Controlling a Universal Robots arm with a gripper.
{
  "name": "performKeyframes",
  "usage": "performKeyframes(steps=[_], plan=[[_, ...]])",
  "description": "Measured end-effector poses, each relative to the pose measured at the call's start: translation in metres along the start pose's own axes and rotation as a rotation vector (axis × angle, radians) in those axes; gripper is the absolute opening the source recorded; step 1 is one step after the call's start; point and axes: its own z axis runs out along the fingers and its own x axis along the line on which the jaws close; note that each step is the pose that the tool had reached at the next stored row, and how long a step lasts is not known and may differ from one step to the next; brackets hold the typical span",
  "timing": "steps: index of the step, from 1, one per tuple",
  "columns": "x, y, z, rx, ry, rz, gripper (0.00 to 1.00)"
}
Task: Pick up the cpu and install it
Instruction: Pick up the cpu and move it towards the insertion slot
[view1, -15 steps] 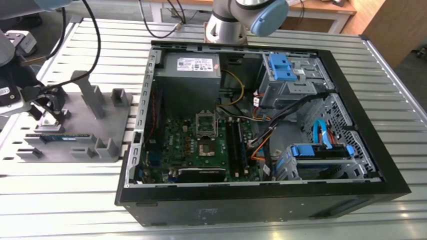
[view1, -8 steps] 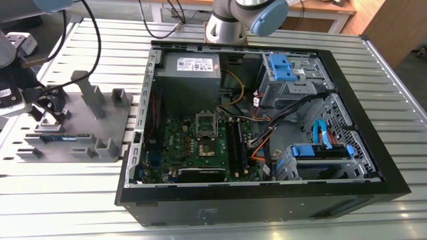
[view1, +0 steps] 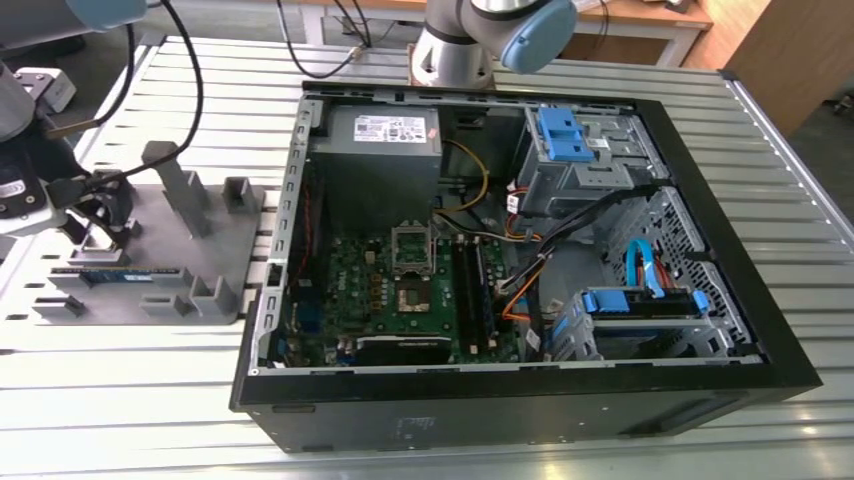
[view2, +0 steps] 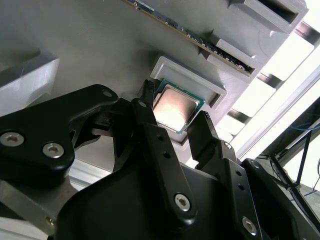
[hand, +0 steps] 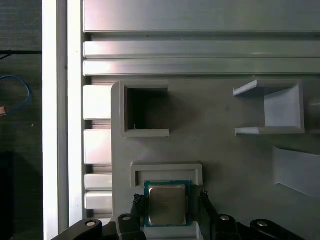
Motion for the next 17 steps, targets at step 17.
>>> performKeyframes(steps=[17], plan=[[0.0017,0.0012,0.0023,0.0001,0.0,0.0,0.54]])
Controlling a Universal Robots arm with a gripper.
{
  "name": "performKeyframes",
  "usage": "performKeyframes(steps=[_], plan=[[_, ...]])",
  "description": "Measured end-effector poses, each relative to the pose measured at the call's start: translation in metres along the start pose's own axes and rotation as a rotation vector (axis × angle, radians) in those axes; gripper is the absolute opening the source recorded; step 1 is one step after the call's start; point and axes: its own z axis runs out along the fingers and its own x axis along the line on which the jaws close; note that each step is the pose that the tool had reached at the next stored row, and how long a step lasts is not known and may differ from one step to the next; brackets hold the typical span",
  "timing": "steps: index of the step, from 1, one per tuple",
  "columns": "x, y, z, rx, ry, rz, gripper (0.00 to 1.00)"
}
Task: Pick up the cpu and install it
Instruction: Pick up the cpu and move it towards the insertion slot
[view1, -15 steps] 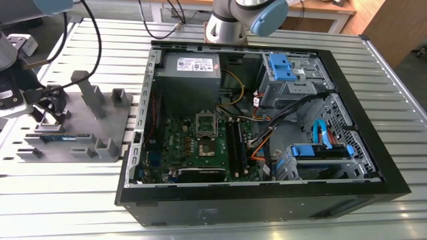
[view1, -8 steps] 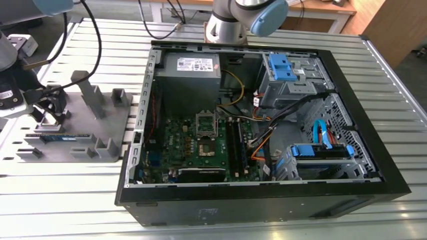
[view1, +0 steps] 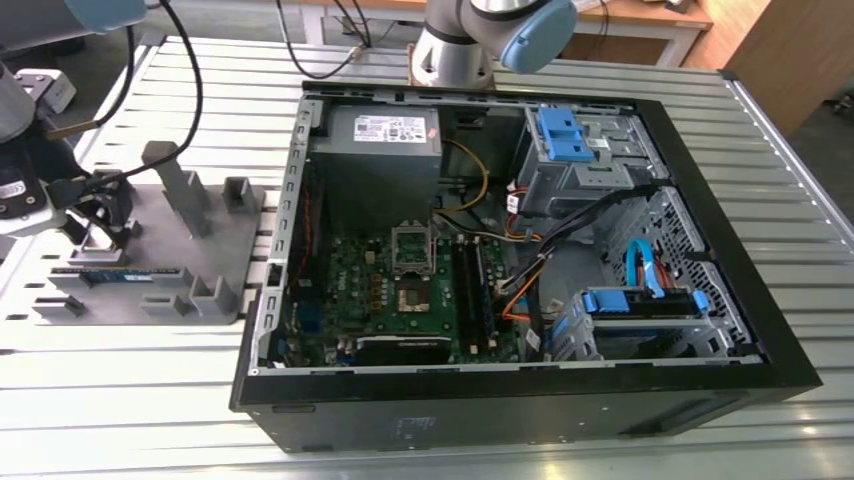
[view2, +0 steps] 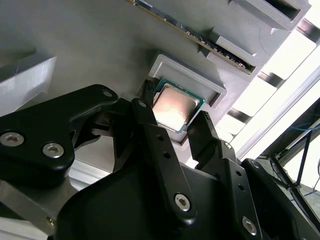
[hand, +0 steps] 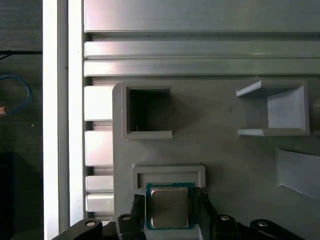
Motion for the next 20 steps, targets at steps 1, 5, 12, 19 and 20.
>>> performKeyframes(steps=[1,5,12,19,20], plan=[[0.0,0.0001,0.0003,-0.0001,-0.0001,0.0,0.54],[0.0001,0.0004,0.0013,0.0,0.0001,0.0,0.54],[0.0001,0.0004,0.0029,0.0,0.0001,0.0,0.54],[0.0002,0.0004,0.0041,-0.0001,-0.0002,0.0,0.54],[0.0002,0.0004,0.004,0.0,0.0,0.0,0.54]])
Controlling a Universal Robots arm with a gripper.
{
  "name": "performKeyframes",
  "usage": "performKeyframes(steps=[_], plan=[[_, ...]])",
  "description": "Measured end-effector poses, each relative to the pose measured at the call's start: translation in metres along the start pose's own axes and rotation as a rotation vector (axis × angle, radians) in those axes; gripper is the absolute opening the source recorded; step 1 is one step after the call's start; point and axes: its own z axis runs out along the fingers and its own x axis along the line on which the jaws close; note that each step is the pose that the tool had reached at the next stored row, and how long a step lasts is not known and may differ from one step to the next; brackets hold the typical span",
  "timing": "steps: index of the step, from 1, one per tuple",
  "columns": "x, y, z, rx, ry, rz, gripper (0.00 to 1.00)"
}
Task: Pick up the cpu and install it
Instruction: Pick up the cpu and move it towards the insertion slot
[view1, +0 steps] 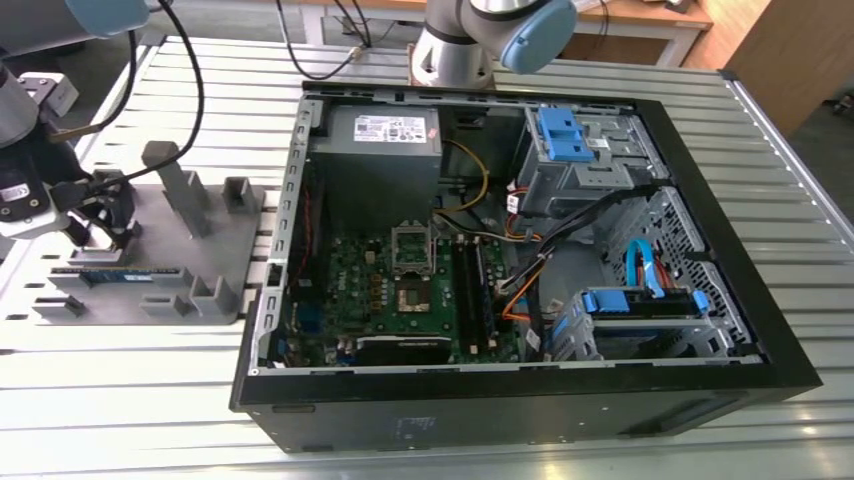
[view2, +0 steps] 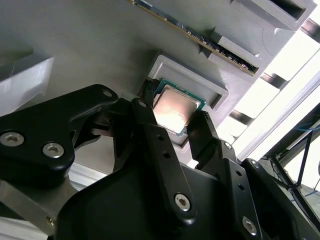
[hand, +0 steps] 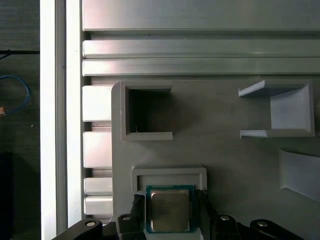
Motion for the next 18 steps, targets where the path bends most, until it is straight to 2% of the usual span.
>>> performKeyframes(steps=[10,12,13,18], plan=[[0.0,0.0,0.0002,0.0,0.0,0.0,0.54],[0.0,0.0,0.0002,0.0,0.0,0.0,0.52],[0.0,0.0,0.0002,0.0,0.0,0.0,0.47],[0.0,0.0,0.0003,0.0,0.0,0.0,0.47]])
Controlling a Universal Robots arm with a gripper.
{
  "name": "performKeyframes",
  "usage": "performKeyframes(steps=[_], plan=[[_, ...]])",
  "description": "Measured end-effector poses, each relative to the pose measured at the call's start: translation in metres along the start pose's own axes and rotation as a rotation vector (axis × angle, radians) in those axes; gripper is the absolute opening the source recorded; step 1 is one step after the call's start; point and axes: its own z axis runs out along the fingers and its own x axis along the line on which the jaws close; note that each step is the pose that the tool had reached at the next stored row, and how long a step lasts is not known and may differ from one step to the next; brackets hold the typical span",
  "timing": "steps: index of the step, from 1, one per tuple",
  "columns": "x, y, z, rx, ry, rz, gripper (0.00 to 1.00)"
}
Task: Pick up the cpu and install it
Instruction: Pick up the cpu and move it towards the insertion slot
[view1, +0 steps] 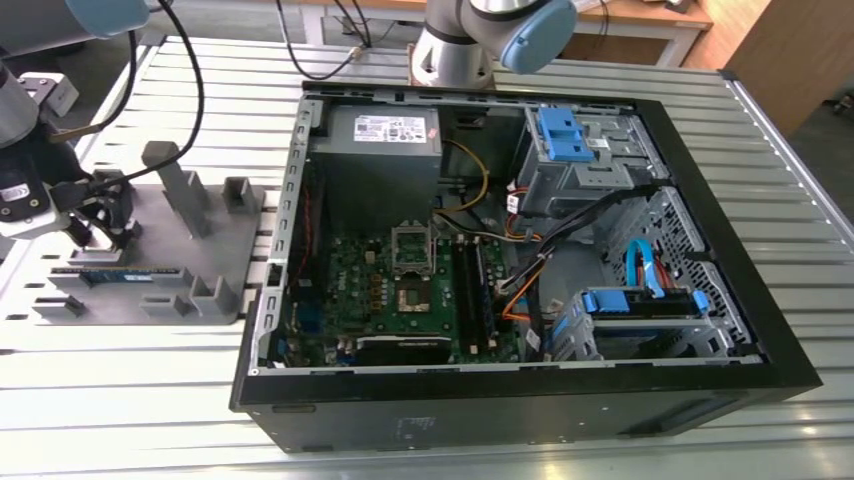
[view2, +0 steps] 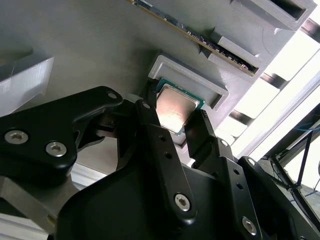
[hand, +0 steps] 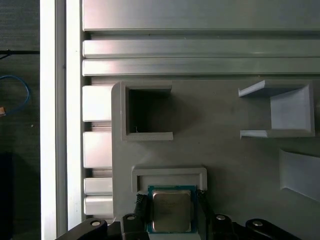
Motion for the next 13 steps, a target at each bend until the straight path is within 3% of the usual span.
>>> performKeyframes(steps=[6,13], plan=[[0.0,0.0,0.0,-0.0001,-0.0002,0.0,0.47],[-0.0002,0.0001,-0.0042,-0.0001,-0.0003,0.0,0.47]])
